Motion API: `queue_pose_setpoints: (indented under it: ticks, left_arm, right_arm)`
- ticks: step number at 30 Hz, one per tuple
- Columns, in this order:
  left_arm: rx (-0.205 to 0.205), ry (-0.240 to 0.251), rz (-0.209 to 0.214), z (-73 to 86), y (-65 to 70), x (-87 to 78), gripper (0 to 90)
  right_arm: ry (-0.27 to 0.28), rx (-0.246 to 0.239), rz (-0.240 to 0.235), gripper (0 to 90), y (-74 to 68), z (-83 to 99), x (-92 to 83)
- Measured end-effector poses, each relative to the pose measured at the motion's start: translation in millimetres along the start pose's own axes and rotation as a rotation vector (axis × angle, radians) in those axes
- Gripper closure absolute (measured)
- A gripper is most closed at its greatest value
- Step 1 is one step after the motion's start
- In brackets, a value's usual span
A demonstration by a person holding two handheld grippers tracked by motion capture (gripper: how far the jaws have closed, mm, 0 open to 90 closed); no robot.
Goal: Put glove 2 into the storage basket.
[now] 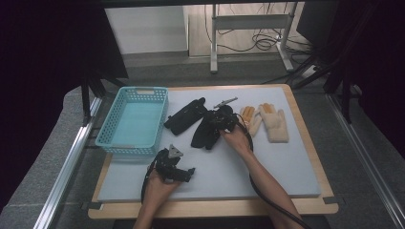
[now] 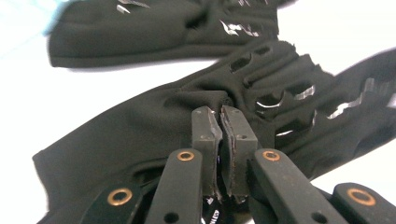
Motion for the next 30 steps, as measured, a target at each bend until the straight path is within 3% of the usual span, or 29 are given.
queue_pose_setpoints:
  ticks: [6,11,14,16,18,22,26,30]
  left_arm:
    - [-0.005,0.004,0.000,-0.3,0.2,0.2,1.8]
    - [-0.008,0.006,0.002,-0.5,0.1,0.2,1.7]
    - [-0.014,0.008,-0.002,-0.6,-0.6,-0.6,2.3]
    - [-0.022,0.005,-0.026,0.4,-3.5,-1.9,2.2]
    - [-0.026,-0.001,-0.036,3.7,-7.4,-5.1,2.0]
    - [-0.027,-0.016,-0.102,12.0,-21.3,-14.6,2.4]
    - [-0.055,0.012,-0.086,17.3,-24.3,-16.3,2.3]
    - [-0.057,0.004,-0.083,18.9,-25.5,-16.5,1.7]
  right_arm:
    - [0.046,-0.076,-0.059,83.8,-23.9,-4.8,-37.4]
    - [0.064,-0.110,-0.081,83.8,-32.7,-3.1,-60.3]
    - [0.072,-0.118,-0.112,83.7,-38.6,2.2,-77.3]
    - [0.075,-0.131,-0.133,83.7,-43.2,8.2,-87.6]
    - [0.074,-0.164,-0.157,83.7,-52.3,20.9,-101.5]
    - [0.067,-0.205,-0.185,83.6,-62.5,36.7,-111.3]
    - [0.034,-0.253,-0.220,83.6,-76.1,65.5,-113.5]
    - [-0.002,-0.280,-0.221,83.5,-78.3,87.7,-101.9]
Point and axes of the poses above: each handheld gripper's, and its own axes: x roughly forward along the jaws, z roughly out of its underside, y roughly to its right, the point moved 10 cm from there along x, roughly forward along the jaws, and after that the axes turned 6 degrees about x, right-handed, at the moved point
